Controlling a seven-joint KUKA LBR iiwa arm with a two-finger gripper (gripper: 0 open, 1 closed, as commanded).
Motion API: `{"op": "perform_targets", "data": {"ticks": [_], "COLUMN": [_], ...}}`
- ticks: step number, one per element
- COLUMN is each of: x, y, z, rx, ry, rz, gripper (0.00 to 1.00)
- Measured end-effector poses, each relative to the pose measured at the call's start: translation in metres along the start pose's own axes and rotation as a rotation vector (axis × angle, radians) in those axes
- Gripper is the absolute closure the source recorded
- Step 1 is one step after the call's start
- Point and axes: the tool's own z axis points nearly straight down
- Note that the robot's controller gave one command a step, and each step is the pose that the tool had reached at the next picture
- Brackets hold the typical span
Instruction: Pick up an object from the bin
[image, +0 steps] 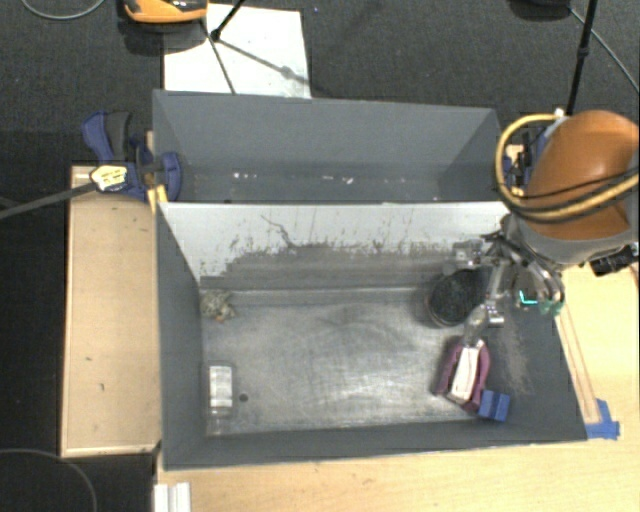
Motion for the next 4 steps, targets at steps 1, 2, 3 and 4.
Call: {"op": "perform_targets", "data": {"ticks": [1,2,3,4], "x": [-0.036,-0.037,-0.033,-0.031], "y": [-0.043,-0.043,-0.033,-0.033], "z": [0.099,0.095,-0.019,-0.014], "rx": [-0.002,0.0,0.0,0.0], "ry": [-0.004,-0.009,-0.016,-0.008], "rz": [0.208,0.202,0.206,0.205], "gripper": [0.0,1.0,1.0,0.0]}}
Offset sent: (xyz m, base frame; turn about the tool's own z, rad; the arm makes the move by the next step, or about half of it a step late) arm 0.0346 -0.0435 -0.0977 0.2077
